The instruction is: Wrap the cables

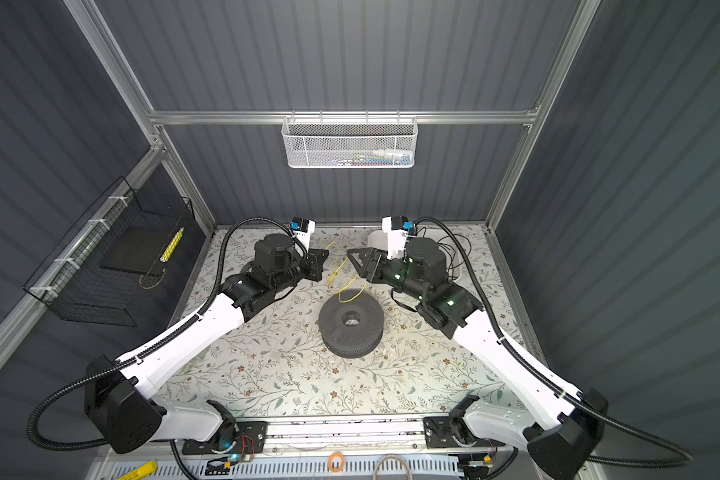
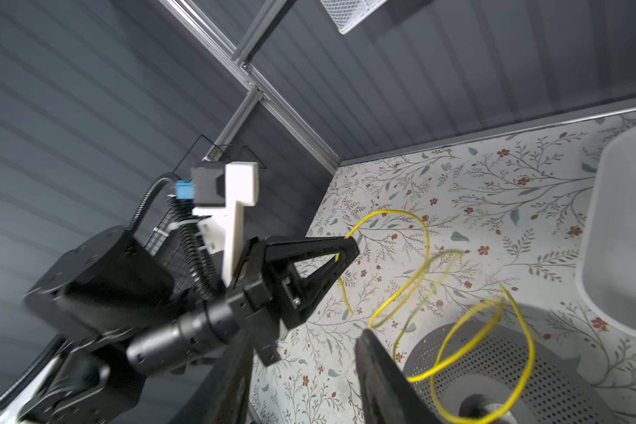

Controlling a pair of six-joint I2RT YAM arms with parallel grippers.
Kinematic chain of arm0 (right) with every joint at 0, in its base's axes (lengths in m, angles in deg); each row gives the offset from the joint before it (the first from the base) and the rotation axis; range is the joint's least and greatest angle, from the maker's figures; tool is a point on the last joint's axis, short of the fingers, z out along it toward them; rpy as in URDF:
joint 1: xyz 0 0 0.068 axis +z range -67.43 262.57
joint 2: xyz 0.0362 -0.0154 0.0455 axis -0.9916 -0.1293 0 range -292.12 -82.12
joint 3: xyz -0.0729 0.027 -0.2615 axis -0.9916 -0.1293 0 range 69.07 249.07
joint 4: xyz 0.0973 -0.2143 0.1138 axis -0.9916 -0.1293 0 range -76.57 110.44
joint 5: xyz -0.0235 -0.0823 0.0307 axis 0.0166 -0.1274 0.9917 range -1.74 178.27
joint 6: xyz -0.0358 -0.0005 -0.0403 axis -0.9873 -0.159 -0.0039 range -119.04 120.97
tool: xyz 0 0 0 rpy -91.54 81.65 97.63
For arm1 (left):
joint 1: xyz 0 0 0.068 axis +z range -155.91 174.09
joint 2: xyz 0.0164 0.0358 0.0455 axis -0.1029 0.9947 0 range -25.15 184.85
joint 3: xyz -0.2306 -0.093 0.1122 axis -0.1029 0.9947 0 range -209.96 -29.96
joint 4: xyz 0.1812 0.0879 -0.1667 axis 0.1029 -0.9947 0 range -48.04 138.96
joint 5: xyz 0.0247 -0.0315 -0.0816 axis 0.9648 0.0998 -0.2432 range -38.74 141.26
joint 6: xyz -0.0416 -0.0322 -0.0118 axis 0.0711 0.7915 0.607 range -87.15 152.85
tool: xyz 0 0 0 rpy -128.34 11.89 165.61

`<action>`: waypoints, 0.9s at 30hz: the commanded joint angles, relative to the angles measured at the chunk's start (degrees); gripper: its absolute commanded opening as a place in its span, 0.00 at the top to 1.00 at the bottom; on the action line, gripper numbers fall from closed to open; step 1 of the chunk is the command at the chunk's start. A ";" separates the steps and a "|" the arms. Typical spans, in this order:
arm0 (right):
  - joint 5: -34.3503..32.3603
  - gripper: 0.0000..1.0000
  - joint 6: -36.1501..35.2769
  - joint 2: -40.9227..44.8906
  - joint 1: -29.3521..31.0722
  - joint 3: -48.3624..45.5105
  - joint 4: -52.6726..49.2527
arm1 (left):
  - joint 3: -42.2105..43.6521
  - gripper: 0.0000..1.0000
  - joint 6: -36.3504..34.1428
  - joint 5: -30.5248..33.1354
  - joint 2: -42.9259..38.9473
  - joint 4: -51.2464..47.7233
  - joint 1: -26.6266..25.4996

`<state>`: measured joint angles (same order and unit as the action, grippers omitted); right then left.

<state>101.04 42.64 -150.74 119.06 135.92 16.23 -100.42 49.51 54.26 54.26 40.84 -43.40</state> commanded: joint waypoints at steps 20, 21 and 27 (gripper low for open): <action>0.58 0.57 7.45 -10.58 0.28 -3.30 6.01 | -1.09 1.00 -1.41 0.52 -1.15 0.30 -0.90; 0.54 0.58 7.44 -10.87 0.29 -3.15 6.37 | -1.09 1.00 -1.48 0.52 -1.17 0.30 -0.91; 1.16 0.76 7.18 -12.95 0.23 -1.23 6.88 | -1.22 1.00 -1.54 0.07 -1.52 0.17 -0.96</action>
<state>101.43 49.45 -163.20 119.11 133.28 21.43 -100.53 48.88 54.53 54.26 40.81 -43.86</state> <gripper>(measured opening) 0.261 0.049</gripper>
